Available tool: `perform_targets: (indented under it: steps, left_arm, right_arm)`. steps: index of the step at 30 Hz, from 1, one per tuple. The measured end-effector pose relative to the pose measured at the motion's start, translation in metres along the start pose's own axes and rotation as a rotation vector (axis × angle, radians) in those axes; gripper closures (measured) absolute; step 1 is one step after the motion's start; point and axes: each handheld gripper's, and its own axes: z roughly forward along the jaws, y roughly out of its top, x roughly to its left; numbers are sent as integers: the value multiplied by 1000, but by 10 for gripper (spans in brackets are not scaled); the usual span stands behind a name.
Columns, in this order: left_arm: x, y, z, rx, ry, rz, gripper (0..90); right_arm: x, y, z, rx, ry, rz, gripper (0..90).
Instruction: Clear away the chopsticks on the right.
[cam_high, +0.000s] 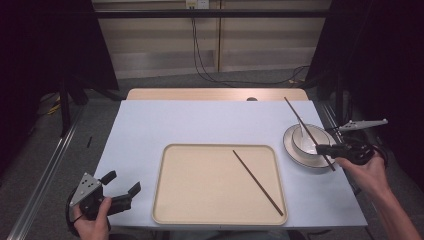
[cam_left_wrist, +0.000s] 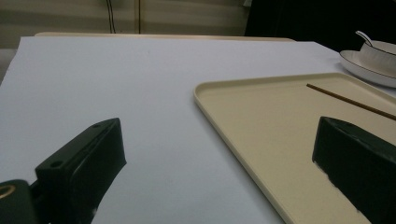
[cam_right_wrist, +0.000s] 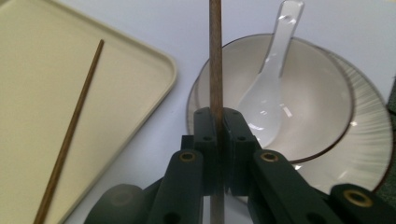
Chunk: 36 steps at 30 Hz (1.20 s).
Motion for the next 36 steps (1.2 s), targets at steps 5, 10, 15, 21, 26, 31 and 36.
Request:
perform_targets:
  steps: [5, 10, 15, 21, 26, 31, 36]
  left_arm:
    - [0, 0, -1, -2, 17, -1, 24]
    - [0, 0, -1, -4, 16, -1, 24]
    - [0, 0, 0, -3, 6, 2, 24]
    - [0, 0, 1, -2, 6, 2, 24]
    - [1, 0, 1, 0, 2, 2, 24]
    - [0, 0, 1, -3, 0, 0, 23]
    - [1, 0, 0, -3, -7, -2, 24]
  right_arm:
    - [22, -8, 11, 14, 25, 9, 860]
    - [42, -13, 22, 50, 42, 17, 860]
    - [64, -16, 26, 70, 89, 45, 860]
    - [89, -20, 48, 123, 116, 66, 860]
    - [105, -23, 69, 184, 140, 120, 860]
    - [112, -29, 83, 229, 127, 124, 859]
    - [116, -34, 89, 246, 121, 130, 857]
